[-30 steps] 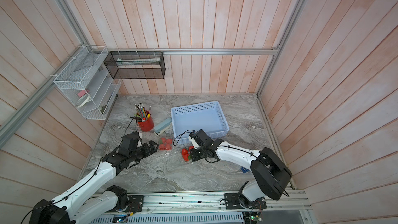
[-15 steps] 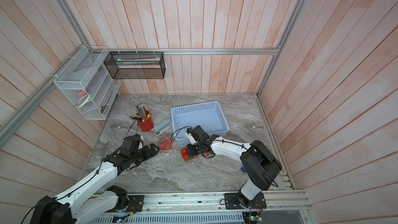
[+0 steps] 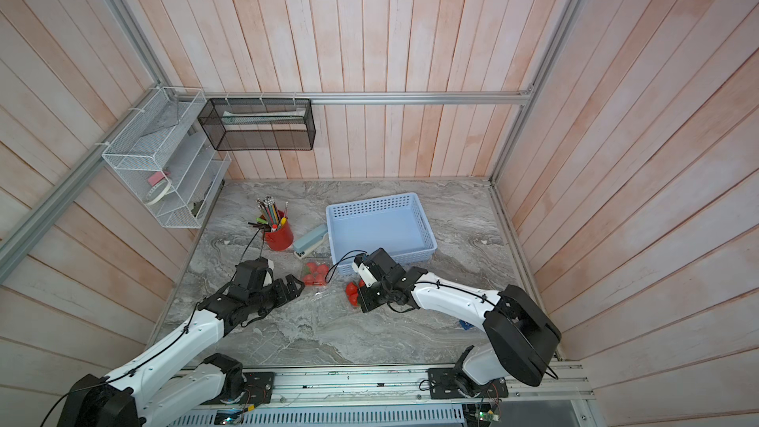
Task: Pack strawberries into containers
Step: Adjust the strawberry in the packing box.
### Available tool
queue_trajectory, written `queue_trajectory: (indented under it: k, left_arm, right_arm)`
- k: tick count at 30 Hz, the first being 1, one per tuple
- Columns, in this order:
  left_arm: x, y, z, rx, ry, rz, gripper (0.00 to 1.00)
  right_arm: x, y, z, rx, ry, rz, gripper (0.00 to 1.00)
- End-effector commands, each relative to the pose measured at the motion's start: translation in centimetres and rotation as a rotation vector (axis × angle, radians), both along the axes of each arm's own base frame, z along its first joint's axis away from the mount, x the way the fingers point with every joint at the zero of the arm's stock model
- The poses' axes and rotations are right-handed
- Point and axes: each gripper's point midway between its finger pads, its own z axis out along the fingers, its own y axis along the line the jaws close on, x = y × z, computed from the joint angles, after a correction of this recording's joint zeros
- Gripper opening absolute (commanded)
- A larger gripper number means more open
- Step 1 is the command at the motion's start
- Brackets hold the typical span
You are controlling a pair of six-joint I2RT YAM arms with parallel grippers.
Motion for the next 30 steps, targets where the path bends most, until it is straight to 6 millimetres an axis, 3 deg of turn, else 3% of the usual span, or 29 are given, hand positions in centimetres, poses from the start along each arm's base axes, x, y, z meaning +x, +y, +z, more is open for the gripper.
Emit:
queue_trajectory:
  k: [1,13,19,30]
  left_arm:
    - [0.1,-0.3,0.0,-0.025,-0.008,0.002,0.99]
    - [0.1,0.0,-0.1,-0.009,-0.004,0.002,0.99]
    - [0.2,0.0,-0.2,-0.001,-0.004,0.001,0.99]
    - [-0.8,-0.2,-0.7,-0.024,0.029,-0.006,0.99]
  right_arm:
    - [-1.0,-0.7,-1.1,-0.032,0.046,-0.011,0.00]
    - [2.3,-1.2,-2.3,-0.111,0.005,-0.062,0.00]
    - [3.5,-0.5,-1.7,-0.096,-0.016,-0.052,0.00]
    - [5.5,-1.6,-2.3,-0.114,-0.022,-0.077,0.00]
